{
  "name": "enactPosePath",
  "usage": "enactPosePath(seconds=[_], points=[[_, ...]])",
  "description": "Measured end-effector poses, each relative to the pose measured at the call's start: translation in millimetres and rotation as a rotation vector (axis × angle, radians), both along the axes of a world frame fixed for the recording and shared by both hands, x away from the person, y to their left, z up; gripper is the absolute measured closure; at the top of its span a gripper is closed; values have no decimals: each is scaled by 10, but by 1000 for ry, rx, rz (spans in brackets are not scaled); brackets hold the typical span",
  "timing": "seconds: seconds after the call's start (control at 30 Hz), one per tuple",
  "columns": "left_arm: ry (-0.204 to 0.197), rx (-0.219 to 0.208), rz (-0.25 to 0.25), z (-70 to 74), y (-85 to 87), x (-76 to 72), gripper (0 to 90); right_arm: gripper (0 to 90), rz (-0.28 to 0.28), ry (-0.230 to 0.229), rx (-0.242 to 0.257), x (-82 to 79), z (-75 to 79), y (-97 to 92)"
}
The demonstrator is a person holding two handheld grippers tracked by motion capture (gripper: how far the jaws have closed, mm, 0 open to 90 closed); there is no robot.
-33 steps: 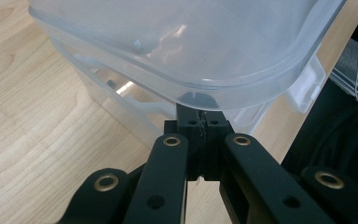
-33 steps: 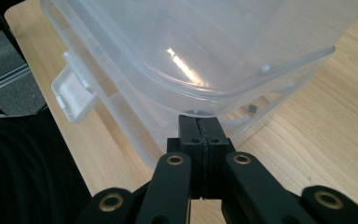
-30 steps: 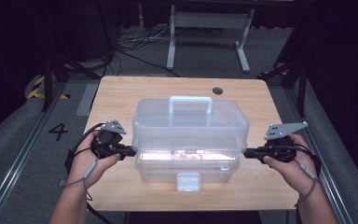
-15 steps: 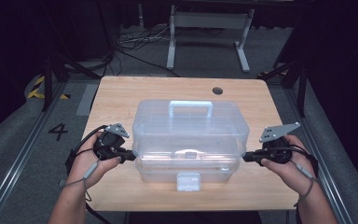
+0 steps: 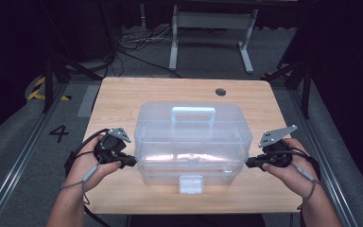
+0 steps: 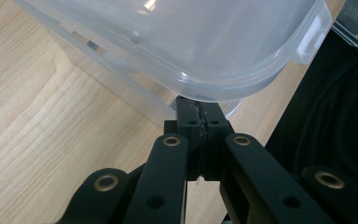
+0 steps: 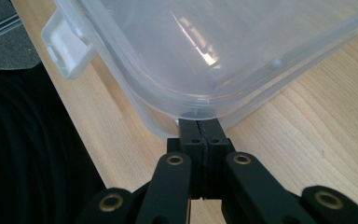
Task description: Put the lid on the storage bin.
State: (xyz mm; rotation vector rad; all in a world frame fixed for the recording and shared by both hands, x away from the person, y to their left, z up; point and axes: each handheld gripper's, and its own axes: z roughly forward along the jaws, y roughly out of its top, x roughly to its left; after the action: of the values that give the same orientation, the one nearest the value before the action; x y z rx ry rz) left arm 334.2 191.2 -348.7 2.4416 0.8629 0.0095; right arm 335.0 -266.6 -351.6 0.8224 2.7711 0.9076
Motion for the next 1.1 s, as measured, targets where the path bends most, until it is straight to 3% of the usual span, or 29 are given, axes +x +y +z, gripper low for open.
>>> enactPosePath(seconds=[1.1], points=[[63,91,-47,-101,-74,7,888,900,29,68,-96,20,-123,83]])
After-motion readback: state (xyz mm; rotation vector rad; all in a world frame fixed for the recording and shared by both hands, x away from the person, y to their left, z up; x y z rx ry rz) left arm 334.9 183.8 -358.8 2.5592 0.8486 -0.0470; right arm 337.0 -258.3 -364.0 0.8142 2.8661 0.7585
